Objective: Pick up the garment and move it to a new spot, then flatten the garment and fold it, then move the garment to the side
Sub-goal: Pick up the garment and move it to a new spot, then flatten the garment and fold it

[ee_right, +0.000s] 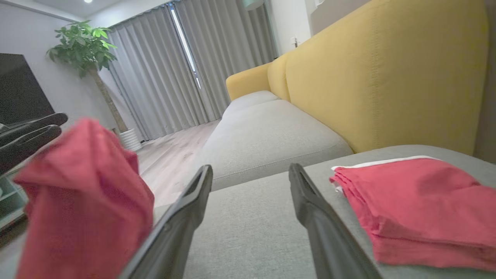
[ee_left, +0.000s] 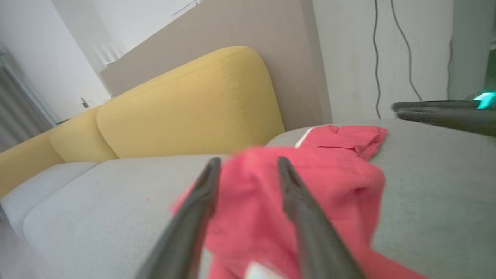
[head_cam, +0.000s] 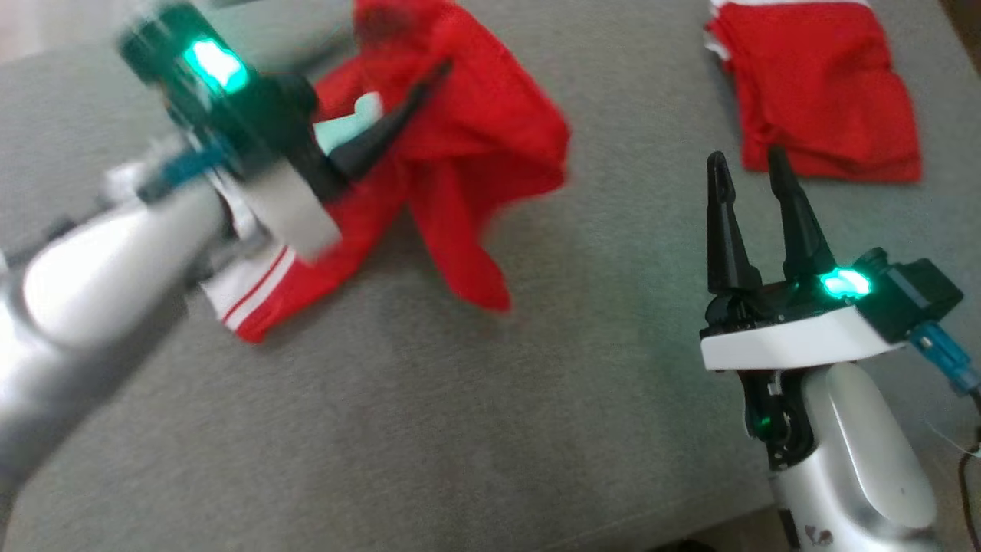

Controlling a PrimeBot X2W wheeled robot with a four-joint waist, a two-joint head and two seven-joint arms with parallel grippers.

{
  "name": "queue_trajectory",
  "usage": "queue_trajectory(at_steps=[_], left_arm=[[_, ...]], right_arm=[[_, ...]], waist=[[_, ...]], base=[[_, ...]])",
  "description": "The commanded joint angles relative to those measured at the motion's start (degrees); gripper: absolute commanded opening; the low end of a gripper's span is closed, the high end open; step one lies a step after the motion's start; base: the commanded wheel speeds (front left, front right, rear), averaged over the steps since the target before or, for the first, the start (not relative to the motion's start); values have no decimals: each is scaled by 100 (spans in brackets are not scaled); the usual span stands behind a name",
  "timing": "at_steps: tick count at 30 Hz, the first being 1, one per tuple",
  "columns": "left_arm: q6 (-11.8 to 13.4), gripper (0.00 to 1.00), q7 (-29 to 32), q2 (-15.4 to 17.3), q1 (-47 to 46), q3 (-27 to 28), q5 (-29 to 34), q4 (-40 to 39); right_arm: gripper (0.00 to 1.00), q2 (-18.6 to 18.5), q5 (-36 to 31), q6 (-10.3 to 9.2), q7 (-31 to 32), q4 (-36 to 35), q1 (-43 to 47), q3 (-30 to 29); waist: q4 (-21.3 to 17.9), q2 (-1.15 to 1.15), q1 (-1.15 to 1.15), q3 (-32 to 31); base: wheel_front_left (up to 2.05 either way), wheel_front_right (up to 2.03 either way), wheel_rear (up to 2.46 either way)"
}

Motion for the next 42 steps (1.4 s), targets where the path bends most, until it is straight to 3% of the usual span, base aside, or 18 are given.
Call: queue_trajectory(at_steps=[1, 5, 9, 17, 23, 27, 31, 35, 42], left_arm=[[28, 100, -220, 117, -444, 417, 10, 270], [179, 100, -600, -3, -463, 594, 5, 861], [517, 100, -781, 49, -17, 870, -128, 885], [1393, 100, -833, 12, 1934, 1897, -369, -137], [1760, 100, -834, -565, 3772, 2792, -215, -917], [1708, 100, -835, -1112, 4641, 3475, 53, -1220], [1408, 100, -835, -1586, 5078, 3904, 489, -1318], [1024, 100, -835, -1920, 5149, 4127, 837, -1192], [568, 100, -835, -2319, 5064, 4337, 1221, -1025]], right_arm=[[100, -2, 49, 37, -54, -240, -140, 125], [100, -2, -5, 37, -54, -234, -52, 33], [100, -2, -164, 37, -54, -192, 36, -101], [100, -2, -644, 37, -54, 49, 226, -261], [100, -2, -791, 37, -54, 311, 404, -359], [100, -2, -833, 37, -54, 452, 483, -337], [100, -2, -920, 37, -54, 521, 506, -339], [100, -2, -1059, 37, -54, 581, 454, -329], [100, -13, -1579, 37, 61, 794, 96, -86]], waist=[[-135, 0, 0, 132], [52, 0, 0, 49], [434, 0, 0, -117], [1314, 0, 0, -575], [1746, 0, 0, -820], [1896, 0, 0, -865], [2008, 0, 0, -887], [2115, 0, 0, -896], [2287, 0, 0, -778]], base=[[0, 0, 0], [0, 0, 0], [0, 0, 0], [0, 0, 0], [0, 0, 0], [0, 0, 0], [0, 0, 0], [0, 0, 0], [0, 0, 0]])
